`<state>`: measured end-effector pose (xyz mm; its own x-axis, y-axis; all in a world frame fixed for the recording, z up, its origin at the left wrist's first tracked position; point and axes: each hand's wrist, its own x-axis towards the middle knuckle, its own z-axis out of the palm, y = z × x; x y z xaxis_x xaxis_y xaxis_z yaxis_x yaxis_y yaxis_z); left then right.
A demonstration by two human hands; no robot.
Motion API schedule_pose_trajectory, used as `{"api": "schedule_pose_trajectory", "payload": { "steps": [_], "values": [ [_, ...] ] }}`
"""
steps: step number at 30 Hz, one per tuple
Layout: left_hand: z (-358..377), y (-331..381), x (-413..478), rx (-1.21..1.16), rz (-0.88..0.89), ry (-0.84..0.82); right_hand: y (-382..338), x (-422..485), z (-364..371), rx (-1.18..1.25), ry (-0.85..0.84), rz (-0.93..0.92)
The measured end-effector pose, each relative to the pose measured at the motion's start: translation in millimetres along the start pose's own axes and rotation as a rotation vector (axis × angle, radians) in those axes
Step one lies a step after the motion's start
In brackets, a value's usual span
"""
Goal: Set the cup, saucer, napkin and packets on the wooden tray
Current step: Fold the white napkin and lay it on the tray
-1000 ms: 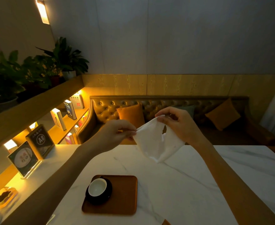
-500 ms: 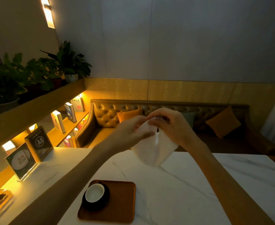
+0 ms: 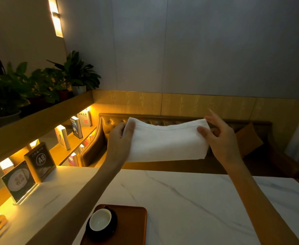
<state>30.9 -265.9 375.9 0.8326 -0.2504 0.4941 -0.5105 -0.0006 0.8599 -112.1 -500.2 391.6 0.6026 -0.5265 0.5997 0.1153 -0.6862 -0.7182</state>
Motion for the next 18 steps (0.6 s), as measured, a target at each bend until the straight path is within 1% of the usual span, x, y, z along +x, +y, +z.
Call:
{"api": "schedule_pose_trajectory", "payload": {
  "steps": [2,4,7,9,14,18],
  "values": [
    [2.3,2.5,1.4,-0.046,0.018,0.036,1.3,-0.4,1.4,0.042,0.039,0.017],
    [2.1,3.5,3.1,-0.07,0.021,0.066,2.8,-1.8,1.4,0.156,0.043,0.072],
    [1.1,3.2,4.9,-0.076,0.042,0.077,1.6,-0.4,-0.9,0.374,0.02,0.213],
    [0.9,3.1,5.7,-0.069,0.046,0.089,-0.7,2.9,-3.4,0.471,-0.021,0.27],
    [-0.8,1.2,9.0,-0.051,0.06,0.106,-13.4,10.7,-8.2,0.634,-0.093,0.279],
    [-2.4,-1.3,10.5,-0.051,0.061,0.121,-18.6,11.1,-10.2,0.654,-0.112,0.299]
  ]
}}
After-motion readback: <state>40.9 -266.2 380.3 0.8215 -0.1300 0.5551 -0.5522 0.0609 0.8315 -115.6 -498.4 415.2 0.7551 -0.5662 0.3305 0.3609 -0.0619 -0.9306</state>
